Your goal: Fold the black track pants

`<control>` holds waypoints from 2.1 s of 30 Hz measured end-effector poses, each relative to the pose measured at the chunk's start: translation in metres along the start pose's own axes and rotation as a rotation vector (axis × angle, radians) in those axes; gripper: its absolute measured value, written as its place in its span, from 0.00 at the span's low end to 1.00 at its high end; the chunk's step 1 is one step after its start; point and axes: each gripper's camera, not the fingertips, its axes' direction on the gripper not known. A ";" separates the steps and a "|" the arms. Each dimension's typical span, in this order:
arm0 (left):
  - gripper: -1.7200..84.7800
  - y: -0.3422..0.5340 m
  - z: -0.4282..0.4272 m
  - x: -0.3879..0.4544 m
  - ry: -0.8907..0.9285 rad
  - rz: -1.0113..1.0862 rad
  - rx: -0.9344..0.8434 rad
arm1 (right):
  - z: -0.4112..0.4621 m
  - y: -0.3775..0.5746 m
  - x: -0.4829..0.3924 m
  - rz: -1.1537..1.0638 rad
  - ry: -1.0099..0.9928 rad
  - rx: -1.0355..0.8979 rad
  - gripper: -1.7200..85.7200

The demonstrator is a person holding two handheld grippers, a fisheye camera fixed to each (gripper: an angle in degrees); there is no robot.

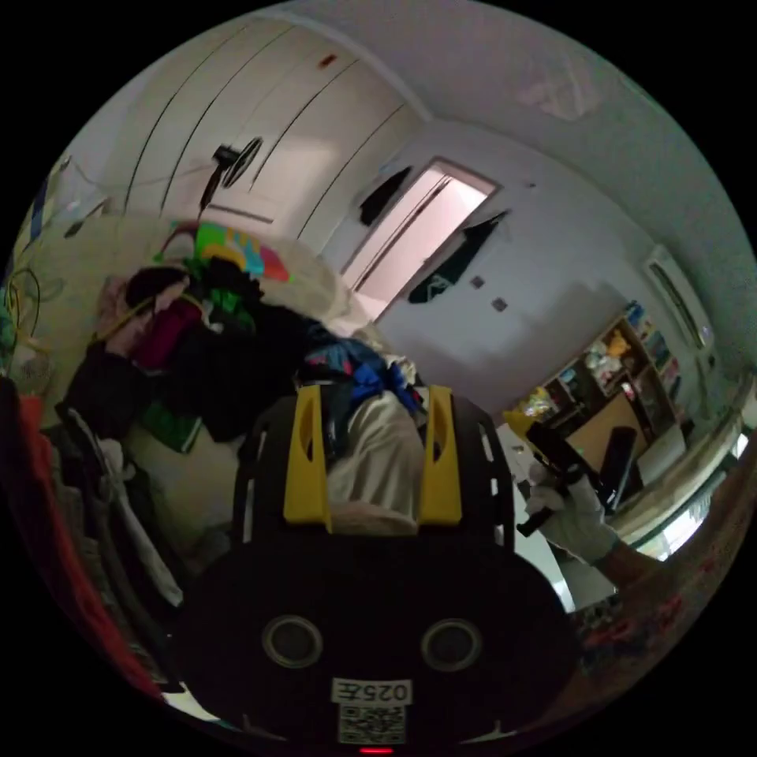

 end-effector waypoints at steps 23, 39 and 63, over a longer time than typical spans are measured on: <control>0.08 -0.070 0.126 -0.086 -0.267 -0.272 -0.928 | 0.172 -0.141 0.061 0.003 -0.421 -0.909 0.07; 0.06 0.033 -0.232 -0.010 0.787 -0.235 -0.689 | -0.318 -0.105 0.064 0.626 -0.947 -0.200 0.07; 0.04 0.134 -0.146 0.235 1.266 -0.244 -1.102 | -0.751 0.106 -0.057 1.000 -0.063 0.271 0.16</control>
